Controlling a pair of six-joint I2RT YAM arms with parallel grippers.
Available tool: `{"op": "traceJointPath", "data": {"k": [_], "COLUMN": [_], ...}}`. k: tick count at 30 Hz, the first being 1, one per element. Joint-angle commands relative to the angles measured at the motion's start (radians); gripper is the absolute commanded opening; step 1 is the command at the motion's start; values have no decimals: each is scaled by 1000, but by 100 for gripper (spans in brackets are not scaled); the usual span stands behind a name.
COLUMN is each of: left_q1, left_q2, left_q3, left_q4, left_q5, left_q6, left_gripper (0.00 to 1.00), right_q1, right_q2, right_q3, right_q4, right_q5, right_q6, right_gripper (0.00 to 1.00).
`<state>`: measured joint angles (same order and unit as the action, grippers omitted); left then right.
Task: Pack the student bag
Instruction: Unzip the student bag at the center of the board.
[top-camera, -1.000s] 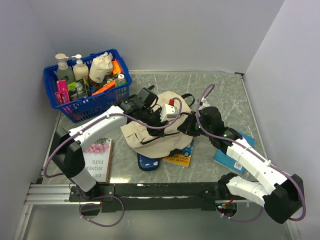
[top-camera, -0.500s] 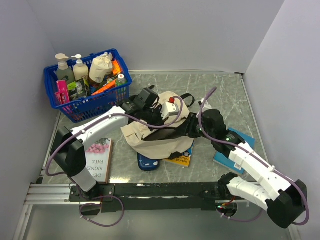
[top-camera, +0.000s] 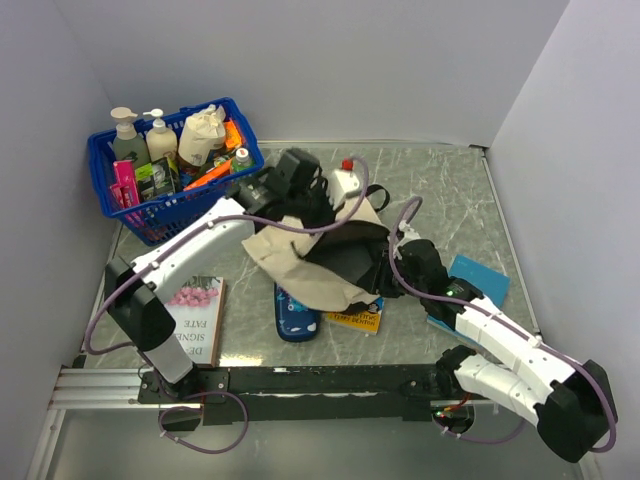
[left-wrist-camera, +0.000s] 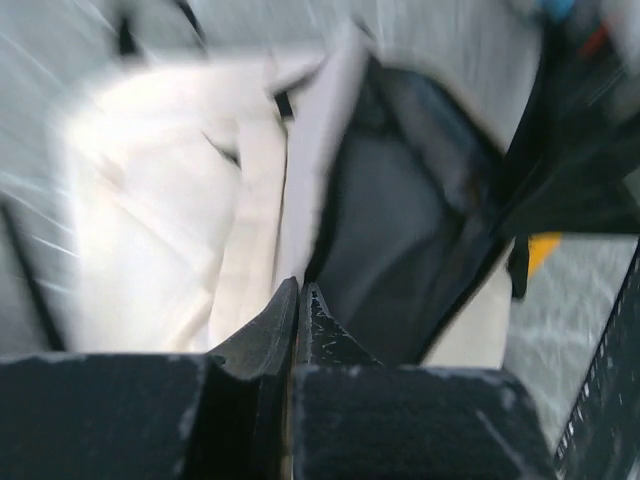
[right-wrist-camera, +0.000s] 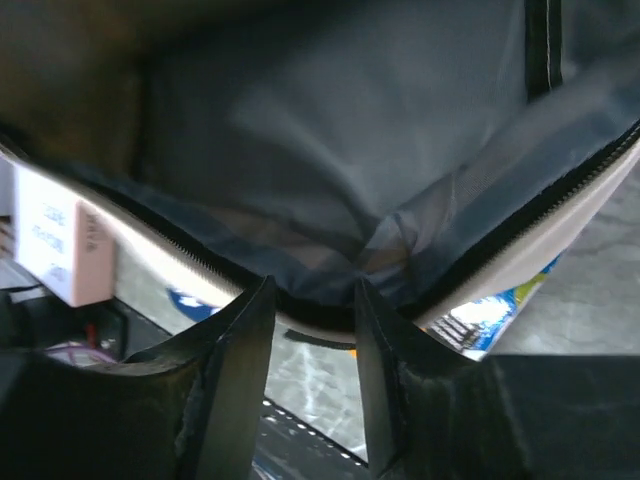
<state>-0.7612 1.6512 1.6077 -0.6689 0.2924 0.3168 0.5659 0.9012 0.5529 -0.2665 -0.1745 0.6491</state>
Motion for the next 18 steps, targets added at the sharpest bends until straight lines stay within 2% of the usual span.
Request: {"op": "traceJointPath", "data": {"k": [1, 4, 6, 14, 18], "left_q1": [-38, -43, -41, -29, 5], "left_q2": [-37, -73, -122, -300, -324], "left_q3": [233, 276, 226, -234, -293], "left_q4": [40, 90, 123, 212, 253], "left_q5": [-24, -29, -27, -24, -2], "left_q6": [36, 93, 114, 113, 81], "left_gripper": [1, 1, 1, 1, 1], "right_q1": [17, 29, 42, 52, 52], "right_q2": [34, 89, 120, 200, 177], "right_q3": [-19, -28, -25, -33, -44], "right_q4": [49, 65, 76, 102, 95], "right_q5": [-3, -13, -16, 13, 49], "right_q6": [-31, -45, -55, -86, -88], "right_gripper": [41, 38, 37, 36, 36]}}
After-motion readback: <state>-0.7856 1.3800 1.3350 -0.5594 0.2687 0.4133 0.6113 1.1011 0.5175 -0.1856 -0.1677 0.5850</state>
